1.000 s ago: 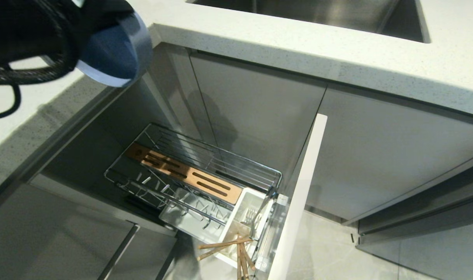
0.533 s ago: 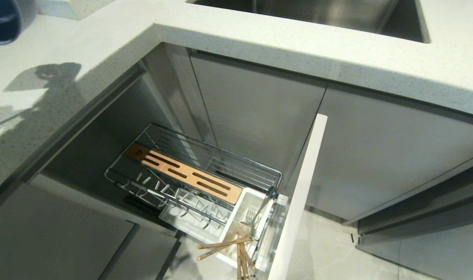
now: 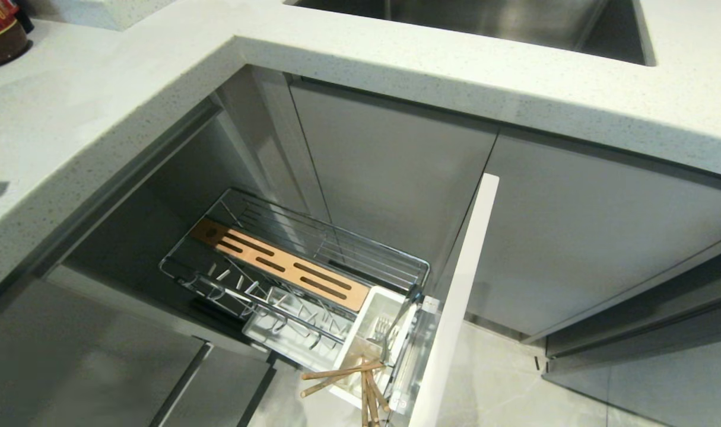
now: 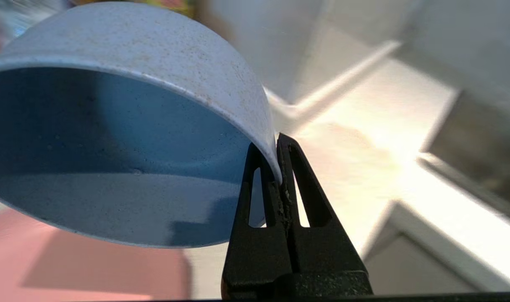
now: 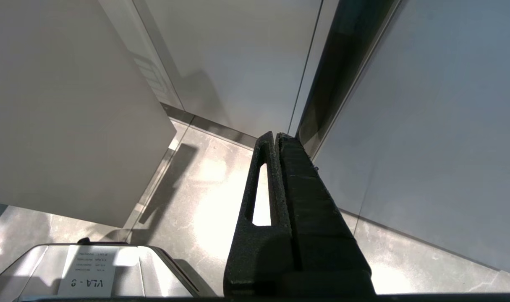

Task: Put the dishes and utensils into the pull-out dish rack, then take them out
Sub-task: Take the bowl out of the cupboard

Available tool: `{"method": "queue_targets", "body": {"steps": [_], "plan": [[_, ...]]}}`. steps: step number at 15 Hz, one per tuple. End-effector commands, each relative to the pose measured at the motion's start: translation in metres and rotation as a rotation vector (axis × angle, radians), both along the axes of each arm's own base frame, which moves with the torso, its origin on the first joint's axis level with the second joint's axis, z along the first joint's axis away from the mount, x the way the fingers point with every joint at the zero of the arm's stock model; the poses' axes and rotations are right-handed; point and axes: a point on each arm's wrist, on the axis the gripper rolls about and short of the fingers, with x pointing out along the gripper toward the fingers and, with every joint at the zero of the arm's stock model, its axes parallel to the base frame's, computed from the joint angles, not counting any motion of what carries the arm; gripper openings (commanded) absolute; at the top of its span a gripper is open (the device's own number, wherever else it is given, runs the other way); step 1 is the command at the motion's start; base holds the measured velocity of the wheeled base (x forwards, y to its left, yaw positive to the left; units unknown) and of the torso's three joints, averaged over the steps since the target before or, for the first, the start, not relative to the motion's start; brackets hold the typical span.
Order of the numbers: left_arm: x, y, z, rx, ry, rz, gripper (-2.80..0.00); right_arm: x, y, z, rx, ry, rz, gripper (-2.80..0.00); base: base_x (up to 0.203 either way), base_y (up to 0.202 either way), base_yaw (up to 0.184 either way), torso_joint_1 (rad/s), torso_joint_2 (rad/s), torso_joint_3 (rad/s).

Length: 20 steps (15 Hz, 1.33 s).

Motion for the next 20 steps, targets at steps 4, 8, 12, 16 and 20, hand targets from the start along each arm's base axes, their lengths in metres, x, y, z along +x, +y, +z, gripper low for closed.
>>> {"method": "queue_targets", "body": {"steps": [4, 8, 12, 16, 20], "plan": [[-0.031, 0.011, -0.011, 0.056, 0.202, 0.114, -2.8, 0.0, 0.0, 0.0, 0.0, 0.0, 0.0, -2.8, 0.0, 0.0, 0.0, 0.0, 0.0, 0.0], [-0.039, 0.013, -0.023, 0.078, 0.395, 0.177, -2.8, 0.0, 0.0, 0.0, 0.0, 0.0, 0.0, -2.8, 0.0, 0.0, 0.0, 0.0, 0.0, 0.0], [-0.039, 0.014, -0.034, 0.059, 0.625, 0.195, -2.8, 0.0, 0.0, 0.0, 0.0, 0.0, 0.0, -2.8, 0.0, 0.0, 0.0, 0.0, 0.0, 0.0], [-0.036, 0.014, -0.039, 0.038, 0.8, 0.183, -2.8, 0.0, 0.0, 0.0, 0.0, 0.0, -0.001, -2.8, 0.0, 0.0, 0.0, 0.0, 0.0, 0.0], [-0.027, 0.015, -0.036, -0.003, 0.877, 0.161, -2.8, 0.0, 0.0, 0.0, 0.0, 0.0, -0.001, -2.8, 0.0, 0.0, 0.0, 0.0, 0.0, 0.0]]}}
